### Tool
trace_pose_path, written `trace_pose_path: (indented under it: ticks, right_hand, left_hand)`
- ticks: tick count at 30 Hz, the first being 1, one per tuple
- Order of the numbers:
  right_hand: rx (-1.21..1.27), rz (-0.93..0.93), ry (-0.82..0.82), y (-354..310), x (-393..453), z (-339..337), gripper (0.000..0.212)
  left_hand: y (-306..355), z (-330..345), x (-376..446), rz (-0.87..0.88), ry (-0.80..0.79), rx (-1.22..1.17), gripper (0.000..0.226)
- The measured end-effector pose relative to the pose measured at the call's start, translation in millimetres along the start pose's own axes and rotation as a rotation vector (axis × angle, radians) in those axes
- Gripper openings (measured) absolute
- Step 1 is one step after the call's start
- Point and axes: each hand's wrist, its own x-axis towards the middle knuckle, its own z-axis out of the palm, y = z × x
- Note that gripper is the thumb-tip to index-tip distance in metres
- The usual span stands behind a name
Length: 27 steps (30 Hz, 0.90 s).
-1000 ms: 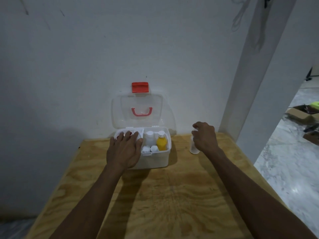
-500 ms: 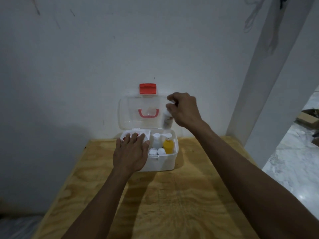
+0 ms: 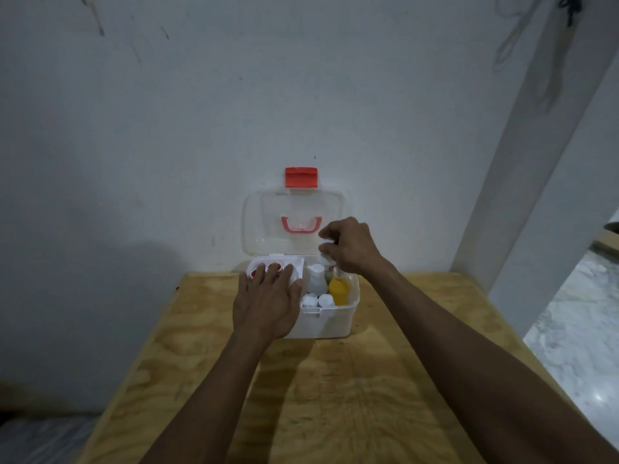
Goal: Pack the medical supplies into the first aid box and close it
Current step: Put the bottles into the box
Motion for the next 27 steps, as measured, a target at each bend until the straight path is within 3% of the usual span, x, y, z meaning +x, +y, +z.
trace_pose_path:
  ticks: [10,15,27]
  right_hand:
    - [-0.05,0.084,-0.141,7,7,8,0.035]
    - [-0.051,0.096,-0.139,9,12,9,0.02]
    - [-0.026,0.079,-0.109,14,10,11,0.02]
  left_hand:
    - [1,-2,-1,0.006,0.003,-0.002,0.063]
    - [1,-1,0,0.004,-0.004,-0.008,0.064]
    - [1,-2,-1,0.01,-0.003,-0.004,0.065]
